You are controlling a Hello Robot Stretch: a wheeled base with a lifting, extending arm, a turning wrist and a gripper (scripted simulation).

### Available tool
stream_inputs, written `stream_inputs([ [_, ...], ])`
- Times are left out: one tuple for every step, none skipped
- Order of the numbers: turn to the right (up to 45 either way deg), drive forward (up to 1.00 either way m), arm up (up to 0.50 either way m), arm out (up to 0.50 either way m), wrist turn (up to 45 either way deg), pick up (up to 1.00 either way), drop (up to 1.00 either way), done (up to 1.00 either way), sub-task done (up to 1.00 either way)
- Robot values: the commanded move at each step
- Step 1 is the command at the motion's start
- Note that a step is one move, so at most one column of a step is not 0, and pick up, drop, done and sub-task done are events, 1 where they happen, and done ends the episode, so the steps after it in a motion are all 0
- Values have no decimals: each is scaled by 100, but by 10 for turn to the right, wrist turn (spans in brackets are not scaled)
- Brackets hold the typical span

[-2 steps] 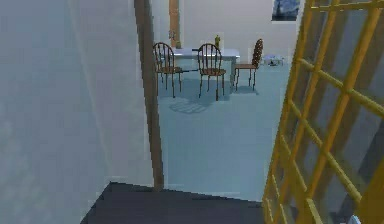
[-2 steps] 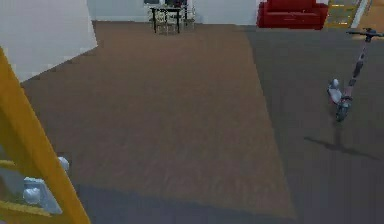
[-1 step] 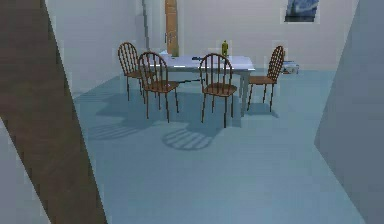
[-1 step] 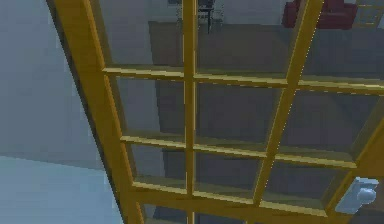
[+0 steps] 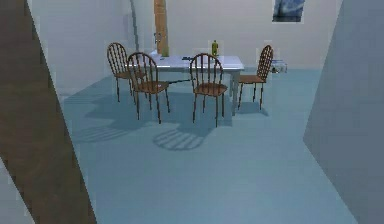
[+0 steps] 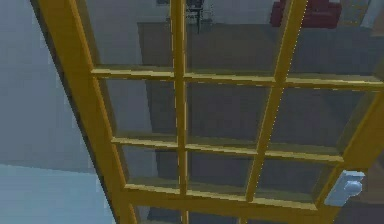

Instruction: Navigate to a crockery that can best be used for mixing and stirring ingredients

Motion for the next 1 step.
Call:
stream_inputs([
  [60, 0, 0, 0, 0, 0, 0, 0, 0],
])
